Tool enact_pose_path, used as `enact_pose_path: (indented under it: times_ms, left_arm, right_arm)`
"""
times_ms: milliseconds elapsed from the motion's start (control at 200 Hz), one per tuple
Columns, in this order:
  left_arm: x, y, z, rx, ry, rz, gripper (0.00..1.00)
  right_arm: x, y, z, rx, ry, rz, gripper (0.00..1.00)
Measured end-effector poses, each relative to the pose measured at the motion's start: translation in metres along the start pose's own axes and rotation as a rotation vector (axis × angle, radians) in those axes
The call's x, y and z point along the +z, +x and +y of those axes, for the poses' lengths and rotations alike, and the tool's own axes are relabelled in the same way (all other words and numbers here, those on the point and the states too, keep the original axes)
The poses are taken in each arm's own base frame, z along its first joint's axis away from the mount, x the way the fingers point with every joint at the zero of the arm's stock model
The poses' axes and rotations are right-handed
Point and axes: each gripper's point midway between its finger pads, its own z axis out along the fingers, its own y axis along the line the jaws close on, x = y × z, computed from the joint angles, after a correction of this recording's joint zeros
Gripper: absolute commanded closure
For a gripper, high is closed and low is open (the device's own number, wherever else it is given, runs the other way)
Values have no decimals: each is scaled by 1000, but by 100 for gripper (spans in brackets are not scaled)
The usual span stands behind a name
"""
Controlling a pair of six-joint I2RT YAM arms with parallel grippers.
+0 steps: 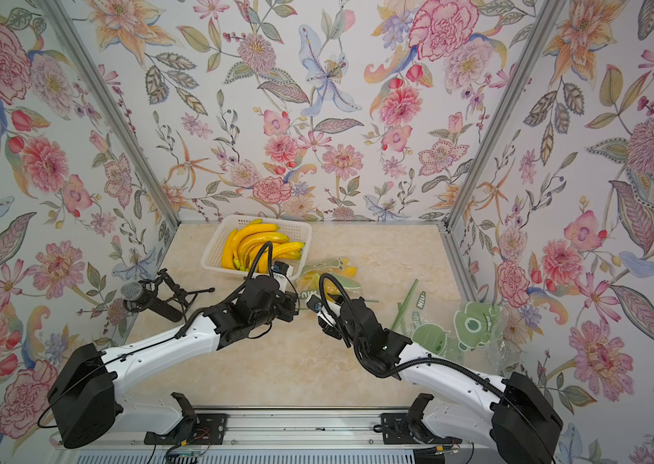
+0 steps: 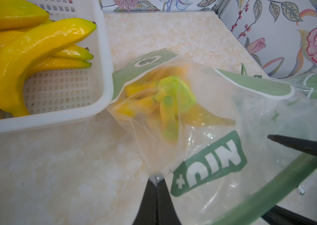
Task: Open the zip-top bag and take out the banana
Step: Unzip the zipper on the zipper food storage bag.
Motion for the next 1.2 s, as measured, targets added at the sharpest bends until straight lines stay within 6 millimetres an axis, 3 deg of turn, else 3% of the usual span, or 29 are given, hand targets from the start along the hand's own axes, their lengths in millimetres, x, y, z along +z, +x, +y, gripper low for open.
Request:
enact_pose_path:
  times_ms: [220, 460, 605, 721, 826, 1026, 1201]
  left_arm:
    - [0, -4, -2, -2, 9, -13, 100]
    - [-2, -14, -9, -6, 37, -33, 100]
    - [-3, -14, -11, -6, 45, -31, 100]
    - [-3, -14, -11, -5, 45, -31, 90]
    - [-8, -20, -10, 10, 49, -55, 72]
    - [-57, -42, -17, 93, 149, -245, 30]
    - [-78, -53, -26, 193, 210, -374, 25]
  right_arm:
    - [-1, 8, 3, 5, 0, 2, 72]
    - [-6, 18, 6, 32, 0, 6, 100]
    - [-7, 19, 4, 62, 11, 10, 100]
    - [-12, 17, 0, 93, 24, -10, 100]
    - [-24, 9, -12, 142, 47, -51, 100]
    - [-44, 0, -29, 245, 65, -125, 100]
    - [-50, 5, -35, 323, 51, -136, 100]
